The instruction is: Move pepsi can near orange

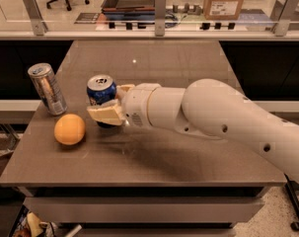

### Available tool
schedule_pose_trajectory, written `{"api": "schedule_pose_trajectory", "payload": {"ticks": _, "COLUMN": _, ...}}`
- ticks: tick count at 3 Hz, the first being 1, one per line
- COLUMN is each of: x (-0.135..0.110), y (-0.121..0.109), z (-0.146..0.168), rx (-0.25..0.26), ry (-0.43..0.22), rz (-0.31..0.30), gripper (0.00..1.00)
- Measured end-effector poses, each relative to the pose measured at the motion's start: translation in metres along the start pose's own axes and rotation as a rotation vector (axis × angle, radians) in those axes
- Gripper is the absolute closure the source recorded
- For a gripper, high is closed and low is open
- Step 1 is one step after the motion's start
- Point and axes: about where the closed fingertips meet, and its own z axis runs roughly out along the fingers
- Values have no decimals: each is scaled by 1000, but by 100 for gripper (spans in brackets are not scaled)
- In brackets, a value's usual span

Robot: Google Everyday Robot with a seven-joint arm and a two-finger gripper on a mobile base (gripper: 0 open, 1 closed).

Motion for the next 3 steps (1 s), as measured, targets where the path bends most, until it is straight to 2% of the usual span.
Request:
{"api": "schedule_pose_trajectory", "payload": {"ticks": 1, "x": -1, "y": 2, "z": 1, "rx": -2, "ry": 0, "rz": -3, "gripper": 13}}
{"api": "schedule_pose_trajectory", "payload": {"ticks": 2, "x": -2, "y": 3, "z": 2, "rx": -4, "ry": 1, "rz": -6, "gripper": 0}}
{"api": "schedule_pose_trajectory", "payload": {"ticks": 3, "x": -2, "y": 3, "z": 2, "rx": -4, "ry": 1, "rz": -6, "gripper": 0}}
